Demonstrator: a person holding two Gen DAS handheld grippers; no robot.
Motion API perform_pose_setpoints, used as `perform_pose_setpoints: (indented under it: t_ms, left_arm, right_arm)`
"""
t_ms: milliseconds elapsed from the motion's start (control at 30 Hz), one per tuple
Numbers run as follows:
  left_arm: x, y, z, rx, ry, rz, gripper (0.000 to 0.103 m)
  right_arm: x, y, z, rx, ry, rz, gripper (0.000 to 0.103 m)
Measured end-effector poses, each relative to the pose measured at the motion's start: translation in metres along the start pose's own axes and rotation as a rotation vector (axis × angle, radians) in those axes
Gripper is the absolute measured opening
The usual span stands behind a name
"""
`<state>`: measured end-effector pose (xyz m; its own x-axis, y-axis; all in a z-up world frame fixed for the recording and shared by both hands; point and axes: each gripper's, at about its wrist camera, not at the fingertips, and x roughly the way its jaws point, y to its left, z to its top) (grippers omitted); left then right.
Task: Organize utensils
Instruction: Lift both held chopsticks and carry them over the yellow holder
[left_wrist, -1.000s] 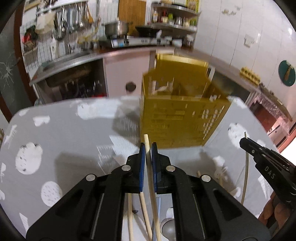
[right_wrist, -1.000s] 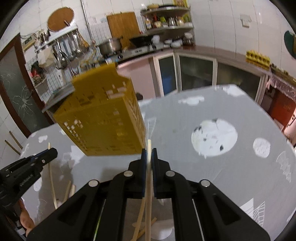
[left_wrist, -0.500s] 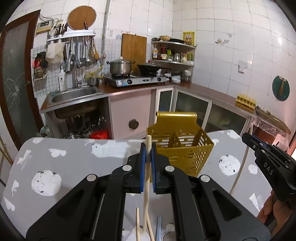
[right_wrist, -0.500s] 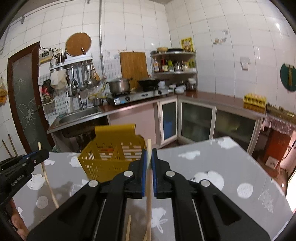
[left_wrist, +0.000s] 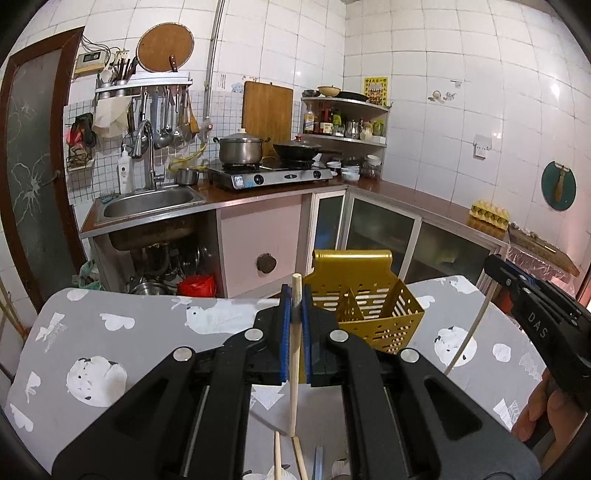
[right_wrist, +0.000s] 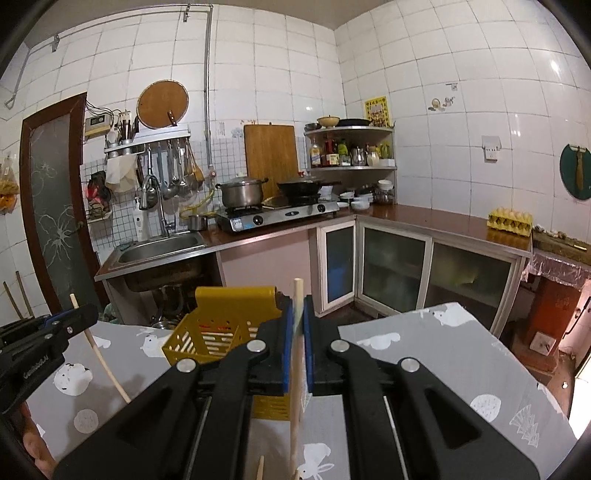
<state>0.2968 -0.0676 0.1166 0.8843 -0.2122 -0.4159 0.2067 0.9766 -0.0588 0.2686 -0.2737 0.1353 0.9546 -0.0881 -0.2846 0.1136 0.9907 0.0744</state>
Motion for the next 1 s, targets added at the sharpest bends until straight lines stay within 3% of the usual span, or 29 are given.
perform_pose_setpoints:
  t_ms: [300, 700, 833, 1000]
  left_arm:
    - [-0.013, 0.002, 0.022, -0.008, -0.031, -0.021, 0.004]
    - [-0.03, -0.017, 0.106, 0.036, -0.251, -0.034, 0.004]
    - [-0.015, -0.029, 0.122, 0.05, -0.286, -0.056, 0.004]
    - [0.028, -0.034, 0.115, 0.046, -0.254, -0.07, 0.004]
  right_arm:
    - [-0.007, 0.008, 0.027, -0.033, -0.046, -0.001, 0.006]
    - [-0.001, 0.02, 0.114, -0.04, -0.175, -0.01, 0.006]
    - [0.023, 0.024, 0.128, -0.027, -0.172, -0.001, 0.006]
    - [0.064, 0.022, 0.116, 0.001, -0.128, -0.011, 0.006]
